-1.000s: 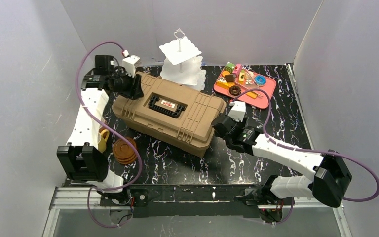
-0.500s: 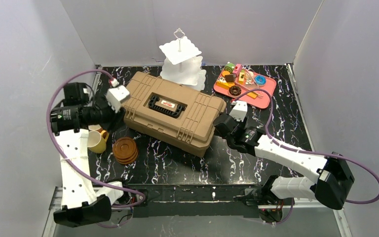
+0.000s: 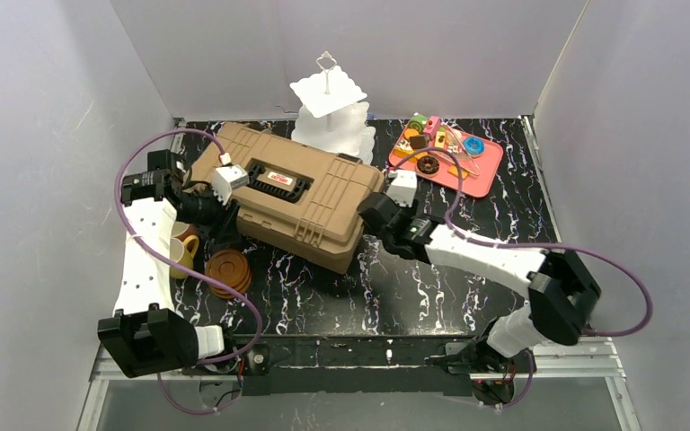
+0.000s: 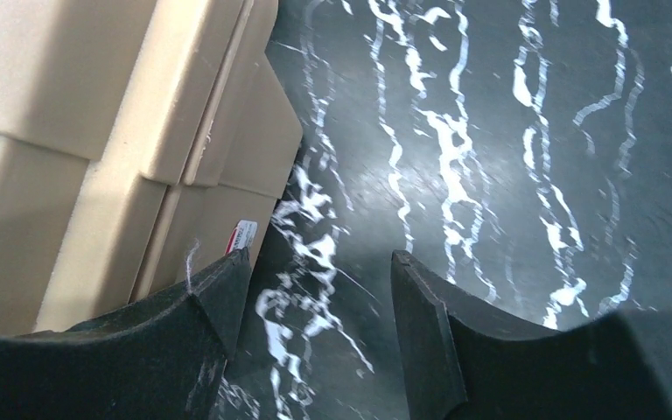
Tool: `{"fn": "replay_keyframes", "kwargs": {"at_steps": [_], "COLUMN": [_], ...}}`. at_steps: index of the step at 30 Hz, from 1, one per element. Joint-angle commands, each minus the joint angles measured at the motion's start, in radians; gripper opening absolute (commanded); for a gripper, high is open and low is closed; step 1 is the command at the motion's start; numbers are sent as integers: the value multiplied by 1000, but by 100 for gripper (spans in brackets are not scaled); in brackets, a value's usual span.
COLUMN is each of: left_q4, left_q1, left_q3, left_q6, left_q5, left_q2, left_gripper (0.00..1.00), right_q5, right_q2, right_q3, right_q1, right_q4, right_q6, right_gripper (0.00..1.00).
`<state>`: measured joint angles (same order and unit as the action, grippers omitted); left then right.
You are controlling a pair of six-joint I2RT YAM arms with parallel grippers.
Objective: Serve the afternoon tea
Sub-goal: Move the distractor to the corner of the board.
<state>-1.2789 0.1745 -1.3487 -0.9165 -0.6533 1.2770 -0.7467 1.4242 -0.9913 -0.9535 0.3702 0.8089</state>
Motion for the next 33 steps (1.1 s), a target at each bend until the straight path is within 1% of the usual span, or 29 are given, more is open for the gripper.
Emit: {"fn": "replay_keyframes", "kwargs": {"at_steps": [1, 4, 8, 11, 16, 20, 27, 30, 33], "left_q4": [63, 129, 203, 304, 460, 550, 593, 584, 574], "left_q1": [-1, -1, -3, -2, -2, -2, -3, -2, -2], "left_q3": [65, 125, 152, 144, 128, 132, 79, 56, 69], "left_q6": [33, 48, 66, 131, 238, 287, 339, 356, 358], "left_q5": [-25, -10, 43, 122, 205, 253, 293, 293, 268], "left_q2": [-34, -47, -5, 28, 62, 65, 120, 130, 111], "left_gripper": [38, 38, 37, 33, 32, 33, 34, 34, 34], "right_q5": [78, 96, 104, 101, 123, 164, 171, 175, 185], "right_q2": [142, 225, 294, 303, 313, 367, 482, 538, 577], "right_q3": [-152, -249, -334, -355, -365, -411, -543, -620, -721], "right_q1": [-27, -32, -47, -60, -70, -74, -122, -122, -105], "right_q4": [-191, -201, -197, -203, -224, -239, -233, -226, -158], "right_q6": [-36, -41, -43, -50, -66, -70, -109, -144, -192], "right_gripper": [69, 69, 69, 70, 71, 70, 71, 74, 79]}}
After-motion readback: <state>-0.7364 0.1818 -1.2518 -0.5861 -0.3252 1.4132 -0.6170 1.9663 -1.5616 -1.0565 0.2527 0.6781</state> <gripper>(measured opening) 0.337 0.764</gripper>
